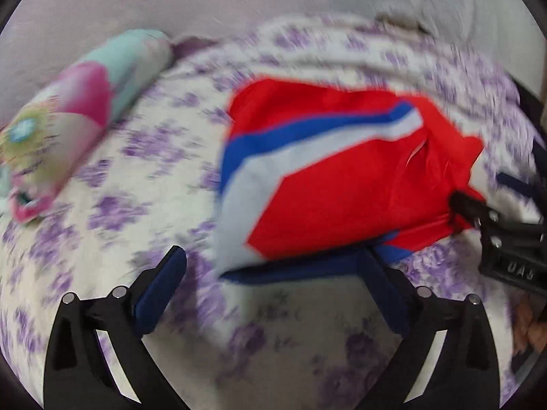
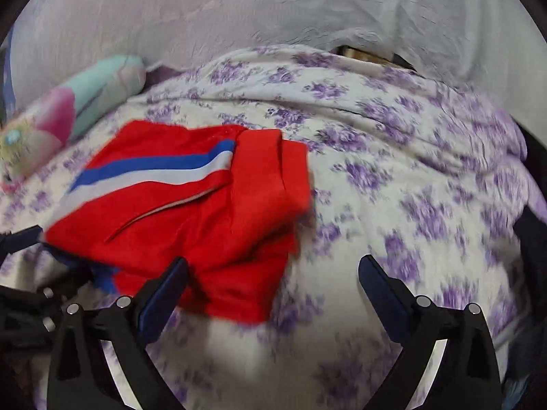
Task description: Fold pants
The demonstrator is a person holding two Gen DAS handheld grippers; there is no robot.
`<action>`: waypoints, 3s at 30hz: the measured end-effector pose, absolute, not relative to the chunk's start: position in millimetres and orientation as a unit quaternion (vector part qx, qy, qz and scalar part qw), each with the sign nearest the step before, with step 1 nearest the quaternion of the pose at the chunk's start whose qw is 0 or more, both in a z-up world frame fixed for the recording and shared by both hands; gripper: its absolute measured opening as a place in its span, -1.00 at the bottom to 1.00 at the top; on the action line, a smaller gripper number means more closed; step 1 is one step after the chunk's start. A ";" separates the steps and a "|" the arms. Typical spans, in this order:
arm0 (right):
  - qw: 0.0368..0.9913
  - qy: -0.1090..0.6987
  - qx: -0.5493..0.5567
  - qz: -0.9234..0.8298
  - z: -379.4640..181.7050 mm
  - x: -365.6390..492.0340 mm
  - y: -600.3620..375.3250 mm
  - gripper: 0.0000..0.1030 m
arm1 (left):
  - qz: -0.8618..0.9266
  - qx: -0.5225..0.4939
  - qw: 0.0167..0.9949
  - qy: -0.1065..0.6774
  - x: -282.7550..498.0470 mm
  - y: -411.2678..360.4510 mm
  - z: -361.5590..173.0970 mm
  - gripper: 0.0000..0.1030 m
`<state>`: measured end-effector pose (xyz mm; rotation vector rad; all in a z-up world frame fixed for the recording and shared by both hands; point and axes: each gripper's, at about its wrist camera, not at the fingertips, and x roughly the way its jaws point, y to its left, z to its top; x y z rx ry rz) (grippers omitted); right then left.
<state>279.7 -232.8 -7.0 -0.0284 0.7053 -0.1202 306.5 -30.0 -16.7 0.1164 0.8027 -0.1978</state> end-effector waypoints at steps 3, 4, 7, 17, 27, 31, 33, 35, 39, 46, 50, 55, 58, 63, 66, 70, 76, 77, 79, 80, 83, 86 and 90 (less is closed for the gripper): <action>0.943 0.328 0.011 -0.057 -3.6 258.1 -236.1 0.93 | -0.096 0.050 0.923 0.368 281.5 -25.8 -10.7 0.90; 0.941 0.332 0.016 -0.055 -3.9 254.2 -236.3 0.93 | -0.097 0.048 0.926 0.361 274.2 -24.9 -7.9 0.90; 0.932 0.357 0.028 -0.055 -9.5 245.5 -237.2 0.93 | -0.097 0.039 0.937 0.333 246.8 -23.0 1.1 0.90; 0.926 0.374 0.037 -0.044 -17.1 188.7 -219.7 0.93 | -0.085 0.041 0.955 0.282 167.1 -17.7 16.1 0.90; 0.976 0.212 -0.014 -0.056 26.1 92.0 -191.5 0.93 | -0.059 0.032 0.972 0.227 122.5 -8.0 38.7 0.91; 0.973 0.222 -0.043 -0.057 28.8 95.9 -182.8 0.93 | -0.069 0.031 0.970 0.232 123.5 -10.4 38.7 0.91; 0.965 0.246 -0.057 -0.062 24.4 102.8 -179.5 0.93 | -0.065 0.050 0.967 0.242 126.6 -16.2 33.5 0.91; 0.962 0.262 -0.056 -0.052 20.8 106.2 -179.1 0.93 | -0.061 0.061 0.964 0.251 129.6 -20.3 28.1 0.91; 0.960 0.273 -0.044 -0.040 18.9 106.1 -179.3 0.93 | -0.084 0.032 0.957 0.276 135.6 -15.0 21.2 0.91; 0.963 0.262 -0.044 -0.043 19.0 101.0 -176.3 0.93 | -0.080 0.028 0.960 0.268 130.9 -14.1 22.4 0.91; 0.964 0.258 -0.048 -0.046 20.0 100.0 -175.5 0.93 | -0.081 0.026 0.960 0.267 131.0 -13.1 23.2 0.91; 0.964 0.257 -0.048 -0.047 19.8 99.6 -175.0 0.93 | -0.076 0.030 0.961 0.264 129.8 -13.6 24.1 0.91; 0.964 0.257 -0.049 -0.047 19.8 99.8 -175.7 0.93 | -0.076 0.030 0.961 0.264 129.7 -13.8 24.0 0.91; 0.963 0.259 -0.049 -0.048 19.5 100.4 -175.2 0.93 | -0.066 0.039 0.963 0.258 128.3 -15.3 25.8 0.91; 0.963 0.261 -0.048 -0.049 19.2 100.1 -176.8 0.93 | -0.055 0.049 0.965 0.250 126.2 -17.5 27.2 0.91; 0.963 0.260 -0.049 -0.050 19.5 100.2 -176.7 0.93 | -0.054 0.050 0.966 0.249 125.5 -17.2 27.7 0.91; 0.963 0.260 -0.049 -0.050 19.9 100.0 -176.3 0.93 | -0.054 0.050 0.966 0.248 125.4 -16.9 27.7 0.91; 0.963 0.260 -0.049 -0.050 19.8 99.9 -176.3 0.93 | -0.054 0.050 0.966 0.249 125.4 -16.8 27.8 0.91; 0.963 0.261 -0.048 -0.049 19.8 100.2 -176.7 0.93 | -0.054 0.050 0.966 0.249 125.2 -17.0 27.7 0.91; 0.963 0.261 -0.048 -0.049 19.8 100.2 -176.6 0.93 | -0.054 0.050 0.966 0.249 125.1 -17.0 27.8 0.91; 0.963 0.261 -0.048 -0.050 19.7 100.1 -176.3 0.93 | -0.054 0.050 0.966 0.249 125.0 -17.0 27.6 0.91; 0.963 0.261 -0.048 -0.050 19.5 100.1 -176.3 0.93 | -0.053 0.050 0.966 0.249 124.9 -17.0 27.5 0.91; 0.963 0.261 -0.048 -0.050 19.5 100.1 -176.4 0.93 | -0.053 0.050 0.966 0.248 124.8 -16.9 27.4 0.91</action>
